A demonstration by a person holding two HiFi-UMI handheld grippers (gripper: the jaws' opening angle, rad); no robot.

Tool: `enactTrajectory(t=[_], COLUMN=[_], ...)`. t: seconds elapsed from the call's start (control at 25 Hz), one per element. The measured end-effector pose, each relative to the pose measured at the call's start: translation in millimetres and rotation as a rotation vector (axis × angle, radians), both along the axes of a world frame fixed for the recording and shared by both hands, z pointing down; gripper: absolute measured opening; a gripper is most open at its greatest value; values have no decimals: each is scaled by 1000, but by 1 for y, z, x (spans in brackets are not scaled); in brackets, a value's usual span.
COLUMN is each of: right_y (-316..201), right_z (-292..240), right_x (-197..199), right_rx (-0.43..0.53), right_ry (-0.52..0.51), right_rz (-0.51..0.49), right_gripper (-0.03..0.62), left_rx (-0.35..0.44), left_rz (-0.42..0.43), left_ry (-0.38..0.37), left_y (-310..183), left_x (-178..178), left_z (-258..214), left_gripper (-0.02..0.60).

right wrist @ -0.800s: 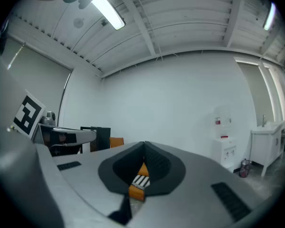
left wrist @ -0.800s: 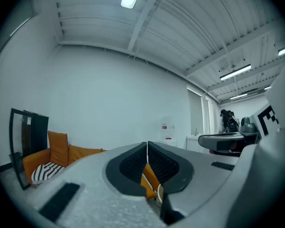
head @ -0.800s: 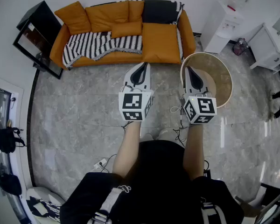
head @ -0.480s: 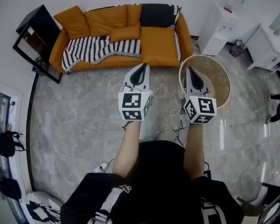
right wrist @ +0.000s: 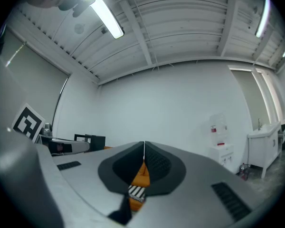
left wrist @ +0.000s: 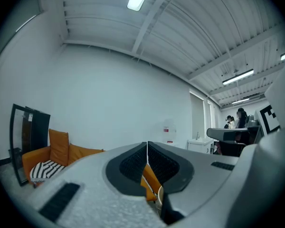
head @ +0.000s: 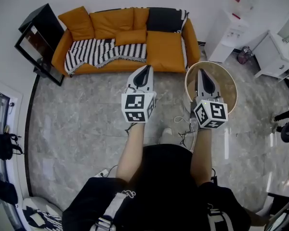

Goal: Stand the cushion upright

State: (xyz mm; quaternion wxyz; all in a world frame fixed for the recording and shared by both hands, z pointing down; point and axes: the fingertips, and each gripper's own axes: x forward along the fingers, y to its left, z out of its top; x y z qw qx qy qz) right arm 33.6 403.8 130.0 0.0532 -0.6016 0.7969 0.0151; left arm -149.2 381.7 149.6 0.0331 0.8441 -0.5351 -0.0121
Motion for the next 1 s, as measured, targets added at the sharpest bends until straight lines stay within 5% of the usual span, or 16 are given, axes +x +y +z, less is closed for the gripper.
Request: enactTrajectory(t=[1.0], right_y=[-98], right_z=[17], right_x=[9], right_rx=[33], right_ry=[-26], right_rz=[-13], right_gripper=[11], left_rx=[22], left_rz=[-68], left_ry=[-19], left_y=[-88], left_x=[-30], left_z=[26], left_gripper=[15])
